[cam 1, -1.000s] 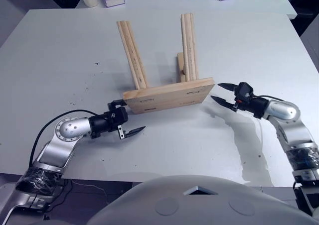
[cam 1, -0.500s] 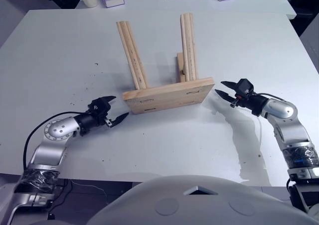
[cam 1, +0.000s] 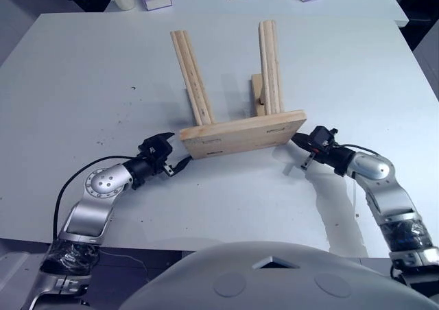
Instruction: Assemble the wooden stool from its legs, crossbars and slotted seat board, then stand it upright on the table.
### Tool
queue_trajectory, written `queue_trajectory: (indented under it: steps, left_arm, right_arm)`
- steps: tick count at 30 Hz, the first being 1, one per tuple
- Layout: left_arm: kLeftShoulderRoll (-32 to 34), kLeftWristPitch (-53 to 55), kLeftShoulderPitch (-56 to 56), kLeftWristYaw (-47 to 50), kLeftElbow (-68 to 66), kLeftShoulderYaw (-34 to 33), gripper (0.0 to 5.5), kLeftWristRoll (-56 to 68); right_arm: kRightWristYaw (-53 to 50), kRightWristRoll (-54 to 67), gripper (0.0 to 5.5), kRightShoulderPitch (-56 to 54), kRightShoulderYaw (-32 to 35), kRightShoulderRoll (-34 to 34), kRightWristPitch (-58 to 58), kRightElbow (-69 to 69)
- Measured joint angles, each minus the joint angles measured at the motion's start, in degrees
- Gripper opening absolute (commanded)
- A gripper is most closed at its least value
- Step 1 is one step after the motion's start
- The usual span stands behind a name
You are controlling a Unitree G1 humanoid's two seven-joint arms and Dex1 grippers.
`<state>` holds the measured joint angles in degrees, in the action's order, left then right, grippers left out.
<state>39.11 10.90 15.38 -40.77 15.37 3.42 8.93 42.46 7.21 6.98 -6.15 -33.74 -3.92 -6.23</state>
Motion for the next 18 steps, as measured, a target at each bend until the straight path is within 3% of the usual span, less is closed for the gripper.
queue_trajectory:
  steps: [4,11,18]
  left_arm:
    - [2.91,6.25,4.36,-3.92,8.38,-3.57,4.4,6.2]
    - [9.42,22.25,7.44,-6.59,20.74,-21.21,4.4,28.08]
    - [16.05,30.98,5.17,-2.01,21.81,-34.96,4.4,54.84]
  right_arm:
    - [0.13,4.21,0.02,4.99,4.48,-3.07,-5.92,-11.25]
    - [-1.24,25.71,0.02,11.31,19.74,-10.09,-22.9,-33.48]
    - [-6.14,51.46,0.02,7.05,32.69,-21.04,-30.83,-35.09]
